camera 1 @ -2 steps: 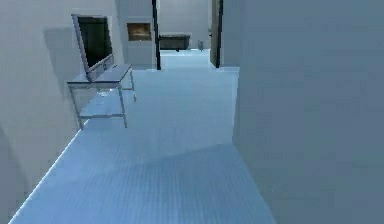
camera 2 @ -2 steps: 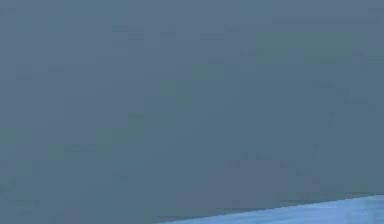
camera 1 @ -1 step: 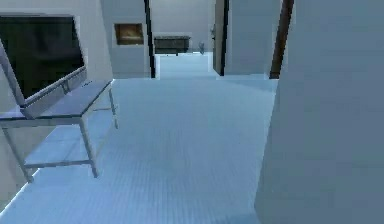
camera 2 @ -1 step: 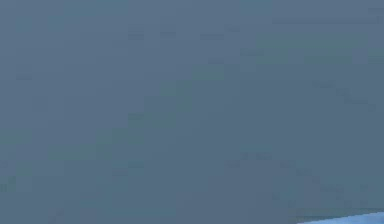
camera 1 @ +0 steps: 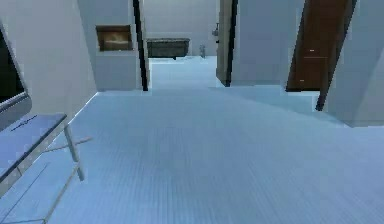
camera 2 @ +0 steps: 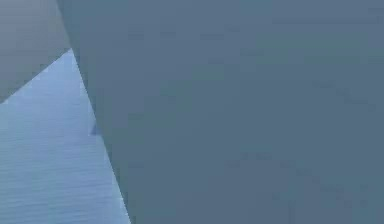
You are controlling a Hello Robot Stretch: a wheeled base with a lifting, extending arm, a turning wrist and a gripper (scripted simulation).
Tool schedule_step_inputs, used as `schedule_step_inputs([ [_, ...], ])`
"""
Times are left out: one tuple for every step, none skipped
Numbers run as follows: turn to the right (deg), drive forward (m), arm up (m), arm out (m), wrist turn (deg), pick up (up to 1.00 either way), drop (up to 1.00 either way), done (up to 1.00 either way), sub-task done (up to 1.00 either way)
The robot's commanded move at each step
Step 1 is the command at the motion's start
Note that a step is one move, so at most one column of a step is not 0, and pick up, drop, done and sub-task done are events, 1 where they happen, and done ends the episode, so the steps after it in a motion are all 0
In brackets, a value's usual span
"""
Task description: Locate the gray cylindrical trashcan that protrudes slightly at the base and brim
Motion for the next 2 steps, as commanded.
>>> schedule_step_inputs([
  [0.0,1.0,0.0,0.0,0.0,0.0,0.0,0.0,0.0],
  [0.0,1.0,0.0,0.0,0.0,0.0,0.0,0.0,0.0],
])
